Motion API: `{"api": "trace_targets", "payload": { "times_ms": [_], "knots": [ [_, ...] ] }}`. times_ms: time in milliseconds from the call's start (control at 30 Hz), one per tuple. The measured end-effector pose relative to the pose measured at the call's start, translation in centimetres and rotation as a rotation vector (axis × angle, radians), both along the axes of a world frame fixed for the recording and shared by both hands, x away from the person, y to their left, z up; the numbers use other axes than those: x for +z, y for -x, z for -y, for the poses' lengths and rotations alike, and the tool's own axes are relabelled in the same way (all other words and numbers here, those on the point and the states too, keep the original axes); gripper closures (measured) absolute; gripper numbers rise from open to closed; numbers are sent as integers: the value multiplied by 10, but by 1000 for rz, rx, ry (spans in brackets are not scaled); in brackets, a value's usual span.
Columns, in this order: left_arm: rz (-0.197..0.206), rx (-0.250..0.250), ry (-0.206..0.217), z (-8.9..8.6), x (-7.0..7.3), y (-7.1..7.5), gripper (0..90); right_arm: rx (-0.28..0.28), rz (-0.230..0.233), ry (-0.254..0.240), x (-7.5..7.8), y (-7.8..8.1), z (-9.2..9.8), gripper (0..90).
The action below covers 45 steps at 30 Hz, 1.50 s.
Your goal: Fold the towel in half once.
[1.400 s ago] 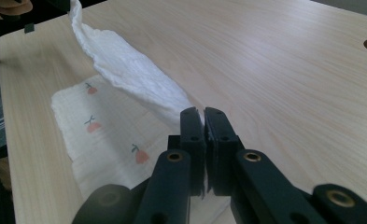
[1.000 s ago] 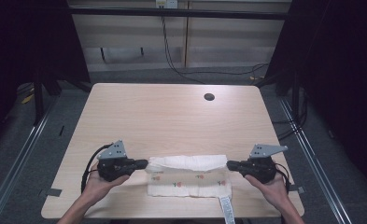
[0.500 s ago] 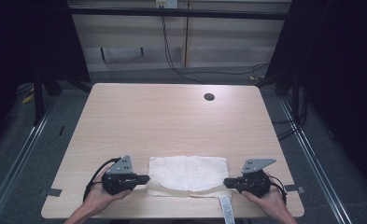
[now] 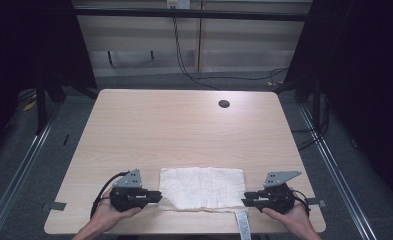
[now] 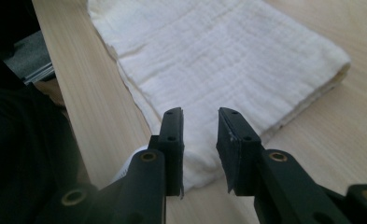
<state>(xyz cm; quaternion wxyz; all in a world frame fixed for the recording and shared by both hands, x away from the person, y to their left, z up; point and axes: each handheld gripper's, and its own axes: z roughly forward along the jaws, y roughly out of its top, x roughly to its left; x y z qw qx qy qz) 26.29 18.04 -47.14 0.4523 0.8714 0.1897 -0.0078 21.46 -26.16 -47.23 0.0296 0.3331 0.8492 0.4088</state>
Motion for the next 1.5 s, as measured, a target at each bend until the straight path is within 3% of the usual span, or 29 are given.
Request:
{"api": "trace_targets", "payload": {
  "times_ms": [67,167,233,367,400,500,533,633,700,800,1000,1100,1200,1267,1500],
  "knots": [
    [-25,7,50,2,2,-7,771,-17,10,7,2,-4,-3,686],
    [4,30,18,7,4,-12,734,-34,19,46,-1,-14,-11,660],
    [-2,52,-32,12,-1,-19,725,-40,28,73,-5,-22,-18,646],
    [5,33,-151,21,-18,-20,717,-22,24,106,-12,-34,-31,595],
    [5,28,-158,22,-21,-20,715,-35,32,121,-14,-36,-34,576],
    [8,35,-162,22,-22,-20,698,-36,30,160,-21,-39,-41,538],
    [12,33,-155,23,-23,-20,690,-32,49,168,-22,-39,-42,540],
    [4,23,-169,24,-22,-18,658,-33,68,189,-22,-36,-43,608],
    [3,19,-160,26,-23,-16,659,-34,72,198,-21,-37,-41,705],
    [5,17,-162,32,-23,-13,653,-36,58,182,-21,-40,-34,816],
    [31,21,-179,56,-22,-11,629,-73,36,201,-19,-44,-16,856],
    [24,22,-179,64,-22,-13,630,-93,33,206,-19,-43,-10,852],
    [-7,17,-171,68,-19,-14,543,-109,29,203,-19,-39,-6,716],
    [-5,11,-152,67,-15,-15,519,-114,37,199,-18,-34,-6,666],
    [-33,99,-110,55,3,-44,476,-85,92,115,7,-22,-25,597]
  ]
}}
